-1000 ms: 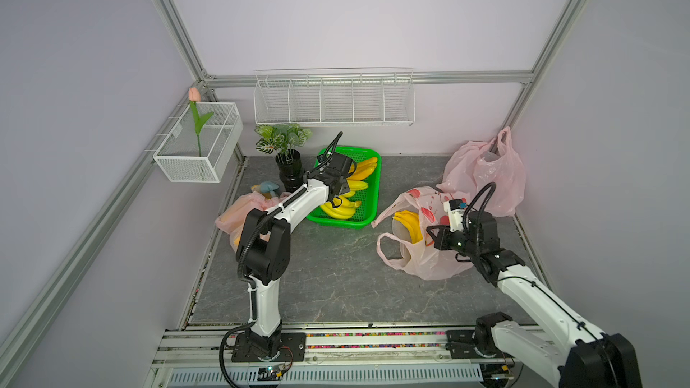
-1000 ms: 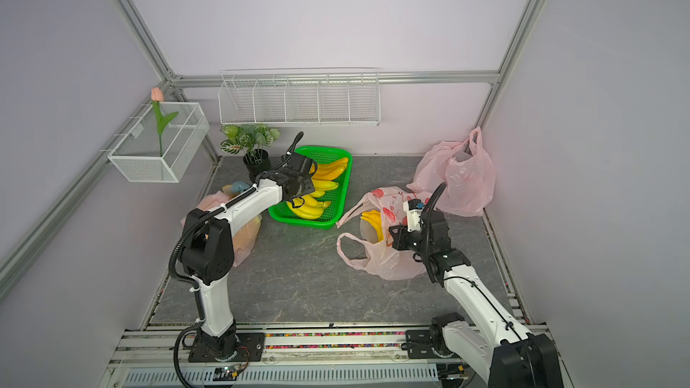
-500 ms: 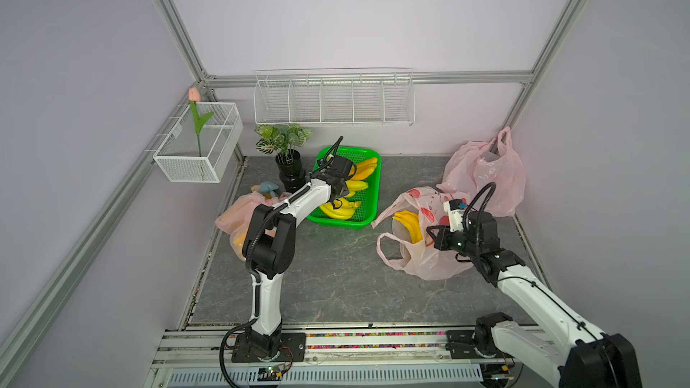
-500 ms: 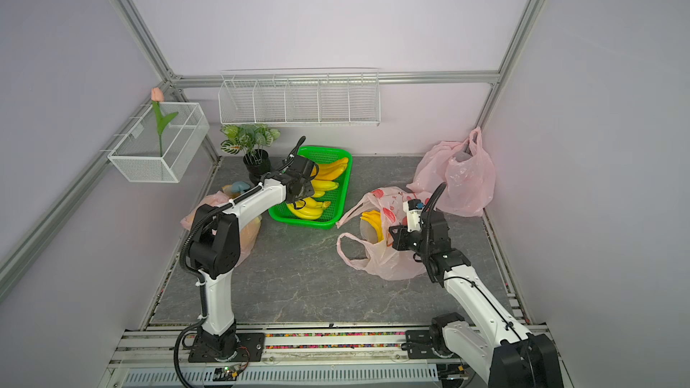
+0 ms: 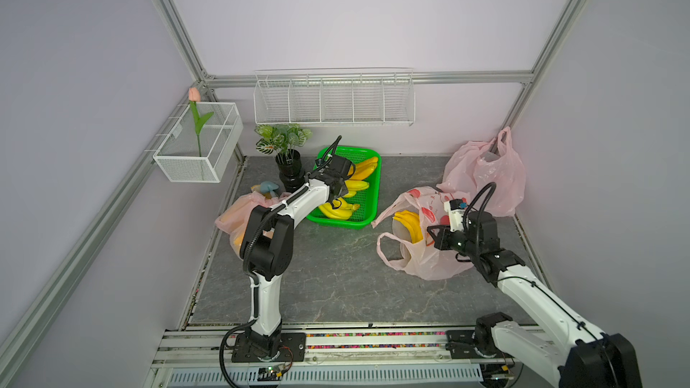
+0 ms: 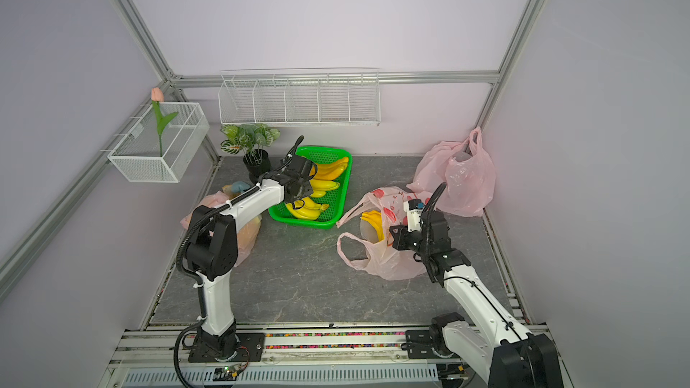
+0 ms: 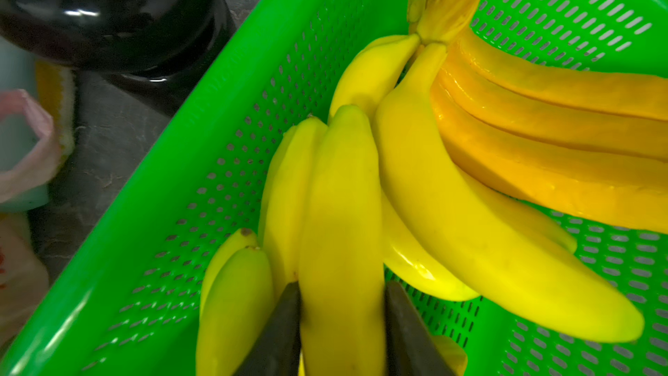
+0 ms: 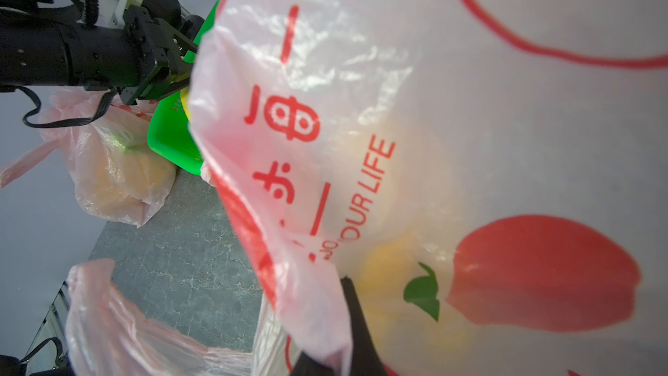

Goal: Place the banana into a plastic bag & tie a knot
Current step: Pick up the banana from the basket.

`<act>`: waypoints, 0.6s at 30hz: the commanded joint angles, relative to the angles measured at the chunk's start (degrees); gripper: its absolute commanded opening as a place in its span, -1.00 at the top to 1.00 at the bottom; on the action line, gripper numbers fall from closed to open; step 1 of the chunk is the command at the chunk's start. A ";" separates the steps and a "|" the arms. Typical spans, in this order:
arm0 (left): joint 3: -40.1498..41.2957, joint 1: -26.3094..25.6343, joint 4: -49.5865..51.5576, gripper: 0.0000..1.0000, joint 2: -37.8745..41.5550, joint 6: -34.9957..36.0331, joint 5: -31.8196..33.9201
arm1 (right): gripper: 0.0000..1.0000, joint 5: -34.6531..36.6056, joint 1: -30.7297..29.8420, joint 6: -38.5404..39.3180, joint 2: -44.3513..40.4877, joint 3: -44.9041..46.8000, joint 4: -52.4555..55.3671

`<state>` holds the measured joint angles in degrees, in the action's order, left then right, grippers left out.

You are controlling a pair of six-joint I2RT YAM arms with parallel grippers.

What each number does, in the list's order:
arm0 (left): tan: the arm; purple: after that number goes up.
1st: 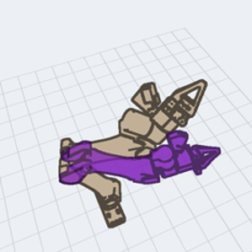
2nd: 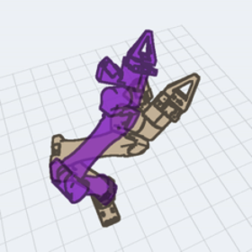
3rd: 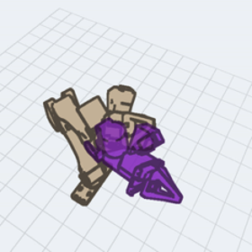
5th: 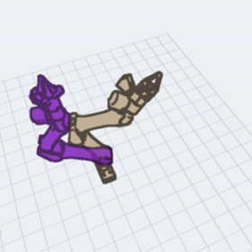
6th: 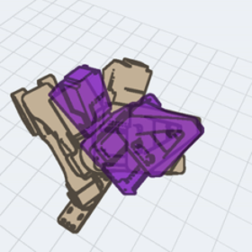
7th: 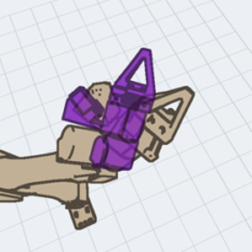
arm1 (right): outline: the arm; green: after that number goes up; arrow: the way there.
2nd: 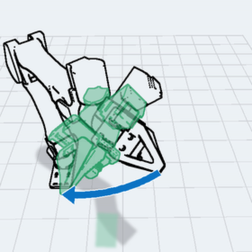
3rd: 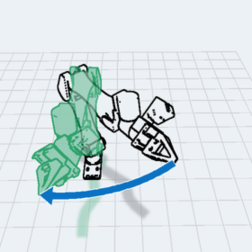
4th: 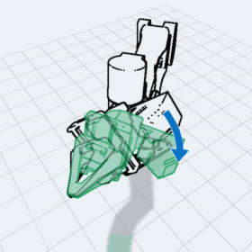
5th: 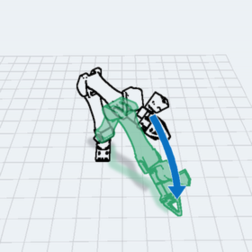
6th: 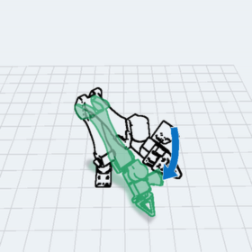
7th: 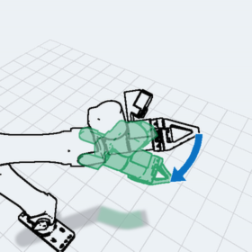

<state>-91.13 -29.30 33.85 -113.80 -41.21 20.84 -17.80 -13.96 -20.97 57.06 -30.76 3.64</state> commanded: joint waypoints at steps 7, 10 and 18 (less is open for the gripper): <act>6.79 -1.76 -4.63 0.53 12.53 -0.92 5.92 | 0.87 -0.13 0.31 0.70 0.66 -0.84 0.94; 7.76 -2.75 -5.46 0.54 15.37 -0.05 6.06 | 0.87 -0.37 0.33 0.79 0.76 -1.35 1.45; 12.63 -7.03 -10.38 0.57 25.10 4.87 1.19 | 0.87 -1.71 -0.41 1.94 -0.08 -3.59 3.84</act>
<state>-79.70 -34.72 26.83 -92.33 -38.63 23.90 -18.15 -14.02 -20.60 57.54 -32.36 5.91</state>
